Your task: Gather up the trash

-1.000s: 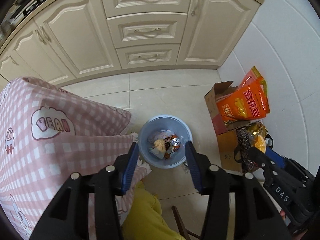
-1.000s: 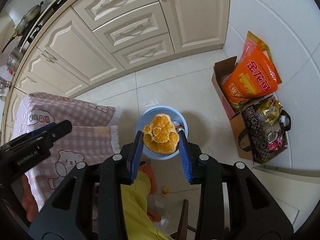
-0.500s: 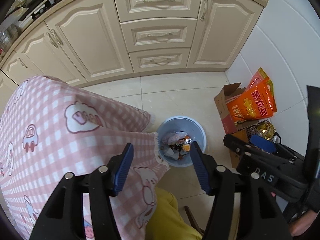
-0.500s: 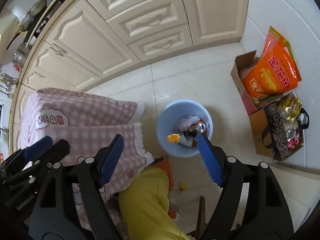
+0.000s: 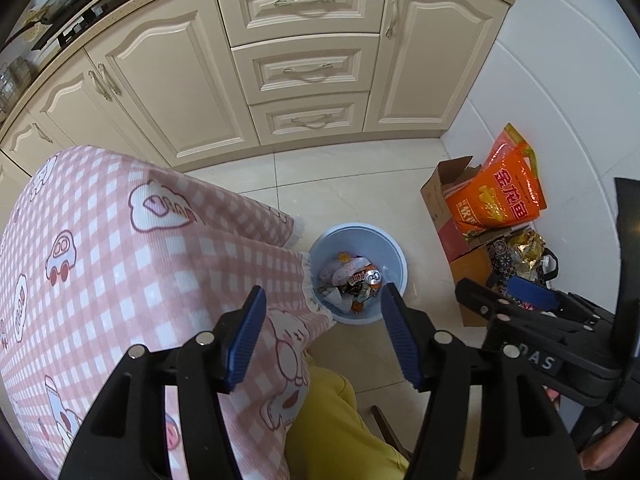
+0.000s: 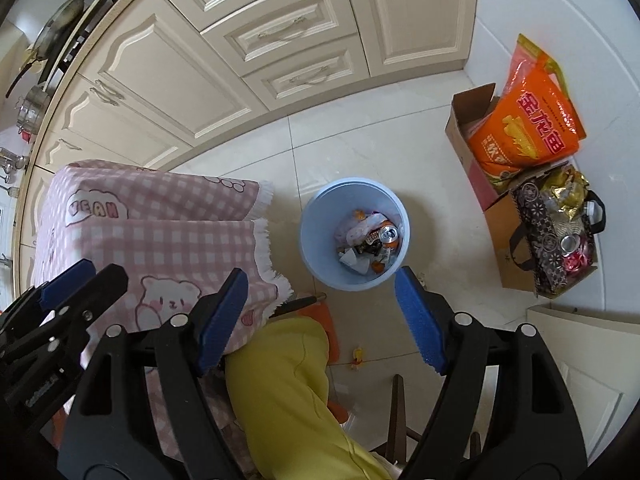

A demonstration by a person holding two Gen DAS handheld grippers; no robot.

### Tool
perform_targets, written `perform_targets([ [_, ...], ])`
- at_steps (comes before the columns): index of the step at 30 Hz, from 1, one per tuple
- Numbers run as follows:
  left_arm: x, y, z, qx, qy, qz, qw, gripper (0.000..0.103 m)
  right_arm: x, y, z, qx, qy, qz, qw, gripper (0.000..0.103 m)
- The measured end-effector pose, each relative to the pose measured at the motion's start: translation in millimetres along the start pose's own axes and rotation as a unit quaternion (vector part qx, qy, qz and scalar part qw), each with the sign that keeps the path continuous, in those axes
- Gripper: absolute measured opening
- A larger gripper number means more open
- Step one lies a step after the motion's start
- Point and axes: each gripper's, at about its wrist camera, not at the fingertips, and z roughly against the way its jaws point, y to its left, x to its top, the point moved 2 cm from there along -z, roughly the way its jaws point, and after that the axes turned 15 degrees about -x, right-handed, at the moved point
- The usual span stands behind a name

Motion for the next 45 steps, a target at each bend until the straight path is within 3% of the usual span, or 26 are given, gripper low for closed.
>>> perform_targets([
  [10,-36.2,-3.4,36.9,-0.010,-0.040,0.002,0.9992,0.060,-32.2,3.8,48.1,0.002,-0.067,0.012,0.998,0.075],
  [18,-86.1,5.4,90.7,-0.007,-0.118,0.021,0.9928,0.061,-67.3,18.5,97.3,0.019,-0.165,0.033,0.986,0.075],
  [23,-122.1,10.7,117.4,0.014,-0.164,0.036,0.9856,0.061,-92.7,33.0,117.9,0.034,-0.224,0.064,0.972,0.075],
  [28,-157.3,13.3,138.4,0.037,-0.206,0.053,0.9764,0.061,-112.5,41.8,124.8,0.087,-0.255,0.090,0.959,0.075],
  [35,-193.3,9.4,164.7,0.072,-0.261,0.060,0.9608,0.062,-140.0,43.2,140.4,0.139,-0.323,0.102,0.931,0.075],
  [45,-235.4,-13.1,196.1,0.086,-0.325,0.050,0.9403,0.071,-182.7,31.8,173.7,0.148,-0.411,0.119,0.891,0.075],
])
